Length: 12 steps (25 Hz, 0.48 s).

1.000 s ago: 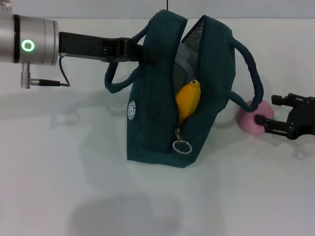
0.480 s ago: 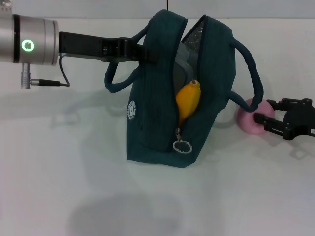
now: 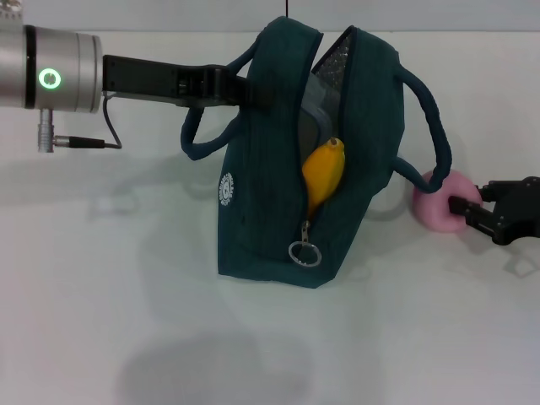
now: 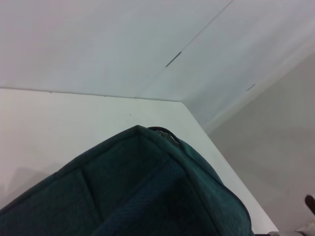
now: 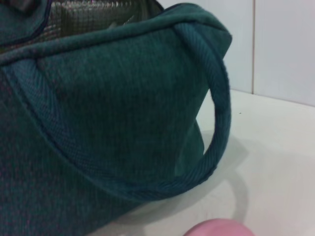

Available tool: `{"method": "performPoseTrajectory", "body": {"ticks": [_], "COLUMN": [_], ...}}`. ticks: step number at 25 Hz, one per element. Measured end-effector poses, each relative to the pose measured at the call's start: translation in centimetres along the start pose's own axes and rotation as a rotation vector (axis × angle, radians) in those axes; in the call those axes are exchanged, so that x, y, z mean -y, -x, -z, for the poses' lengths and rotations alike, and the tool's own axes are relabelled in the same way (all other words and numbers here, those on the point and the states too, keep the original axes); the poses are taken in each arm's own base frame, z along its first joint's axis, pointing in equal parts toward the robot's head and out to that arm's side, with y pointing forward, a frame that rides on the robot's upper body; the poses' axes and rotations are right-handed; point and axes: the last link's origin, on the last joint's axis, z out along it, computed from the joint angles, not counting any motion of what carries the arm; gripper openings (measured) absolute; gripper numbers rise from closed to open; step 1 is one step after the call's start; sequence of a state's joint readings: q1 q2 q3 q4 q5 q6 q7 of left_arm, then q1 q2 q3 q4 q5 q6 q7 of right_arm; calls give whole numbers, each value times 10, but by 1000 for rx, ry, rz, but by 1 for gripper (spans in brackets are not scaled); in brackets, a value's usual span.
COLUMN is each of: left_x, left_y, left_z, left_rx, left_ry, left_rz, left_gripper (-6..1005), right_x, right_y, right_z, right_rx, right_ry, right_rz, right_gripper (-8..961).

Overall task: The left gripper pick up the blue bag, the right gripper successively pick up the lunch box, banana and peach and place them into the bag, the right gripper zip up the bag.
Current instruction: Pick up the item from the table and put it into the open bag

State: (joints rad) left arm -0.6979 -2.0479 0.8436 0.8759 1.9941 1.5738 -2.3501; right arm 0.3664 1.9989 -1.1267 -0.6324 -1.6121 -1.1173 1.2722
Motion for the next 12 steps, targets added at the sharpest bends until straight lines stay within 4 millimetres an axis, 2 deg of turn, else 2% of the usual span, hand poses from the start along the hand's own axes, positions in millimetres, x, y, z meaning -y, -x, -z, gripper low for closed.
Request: {"method": "performPoseTrajectory", "body": {"ticks": [6, 12], "left_x": [0, 0], "left_y": [1, 1], "left_z": [0, 0], "left_rx": [0, 0], "left_ry": [1, 1], "left_rz": [1, 2], "left_gripper": [51, 51], "right_x": [6, 15], "right_y": [3, 12], "right_z": [13, 48], "right_rx": [63, 240], "right_ry": [-18, -51], "right_rz": [-41, -117], "right_gripper": [226, 198]}}
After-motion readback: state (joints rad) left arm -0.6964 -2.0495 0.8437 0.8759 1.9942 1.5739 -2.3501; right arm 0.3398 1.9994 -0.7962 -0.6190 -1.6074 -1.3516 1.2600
